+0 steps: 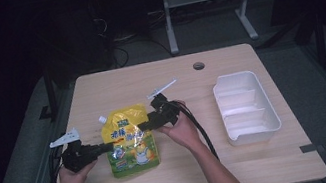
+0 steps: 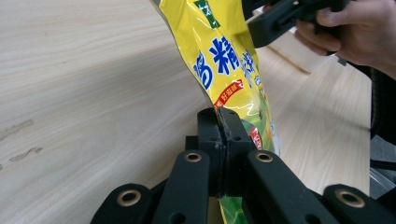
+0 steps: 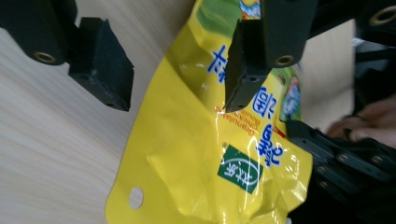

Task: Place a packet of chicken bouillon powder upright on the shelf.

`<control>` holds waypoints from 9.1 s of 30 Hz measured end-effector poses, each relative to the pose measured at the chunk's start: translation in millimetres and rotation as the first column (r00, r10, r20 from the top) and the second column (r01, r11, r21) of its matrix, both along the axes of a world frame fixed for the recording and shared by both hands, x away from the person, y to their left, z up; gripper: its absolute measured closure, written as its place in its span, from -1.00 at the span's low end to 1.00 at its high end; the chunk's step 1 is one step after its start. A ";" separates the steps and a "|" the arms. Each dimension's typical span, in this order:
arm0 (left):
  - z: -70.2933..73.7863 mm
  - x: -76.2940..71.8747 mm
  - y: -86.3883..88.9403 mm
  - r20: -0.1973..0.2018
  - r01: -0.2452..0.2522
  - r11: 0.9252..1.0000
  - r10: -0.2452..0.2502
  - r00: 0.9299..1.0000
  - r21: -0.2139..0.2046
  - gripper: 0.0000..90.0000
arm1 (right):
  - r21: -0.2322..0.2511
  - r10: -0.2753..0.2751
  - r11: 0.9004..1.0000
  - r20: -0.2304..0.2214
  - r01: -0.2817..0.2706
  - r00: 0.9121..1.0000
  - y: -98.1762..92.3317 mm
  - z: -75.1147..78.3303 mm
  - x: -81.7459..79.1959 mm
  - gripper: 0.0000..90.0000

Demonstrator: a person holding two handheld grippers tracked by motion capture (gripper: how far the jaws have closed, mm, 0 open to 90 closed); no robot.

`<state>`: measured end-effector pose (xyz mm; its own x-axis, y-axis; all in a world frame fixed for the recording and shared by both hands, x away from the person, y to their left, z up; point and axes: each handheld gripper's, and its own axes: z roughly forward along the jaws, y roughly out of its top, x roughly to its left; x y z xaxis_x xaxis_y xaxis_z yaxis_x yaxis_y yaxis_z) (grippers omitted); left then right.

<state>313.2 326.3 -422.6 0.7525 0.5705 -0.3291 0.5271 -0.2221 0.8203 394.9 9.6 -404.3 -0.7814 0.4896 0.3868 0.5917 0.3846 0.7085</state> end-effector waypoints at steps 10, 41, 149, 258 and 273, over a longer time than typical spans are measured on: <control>3.6 -5.3 -5.5 0.039 0.037 0.999 -0.037 0.999 0.012 0.98 | 0.087 0.064 0.994 -0.052 -0.059 0.997 1.5 -4.5 2.9 0.36; 7.0 -10.9 8.8 0.063 -0.023 1.000 0.022 0.998 0.018 0.43 | 0.121 0.150 0.981 0.009 -0.150 0.989 -11.1 25.9 -19.0 0.99; -8.5 -7.8 -4.5 0.086 -0.109 0.971 0.092 0.992 0.211 -0.44 | 0.086 -0.145 0.988 0.205 0.129 0.968 -227.3 137.9 -61.3 0.99; -10.7 -5.8 -7.0 0.068 -0.110 0.971 0.097 0.993 0.213 -0.44 | 0.095 -0.349 0.936 0.108 0.340 0.931 -338.6 78.8 -78.9 0.98; -11.4 -5.3 -7.9 0.063 -0.108 0.972 0.096 0.993 0.211 -0.44 | 0.145 -0.404 0.910 0.100 0.388 0.909 -350.0 69.5 -86.0 0.58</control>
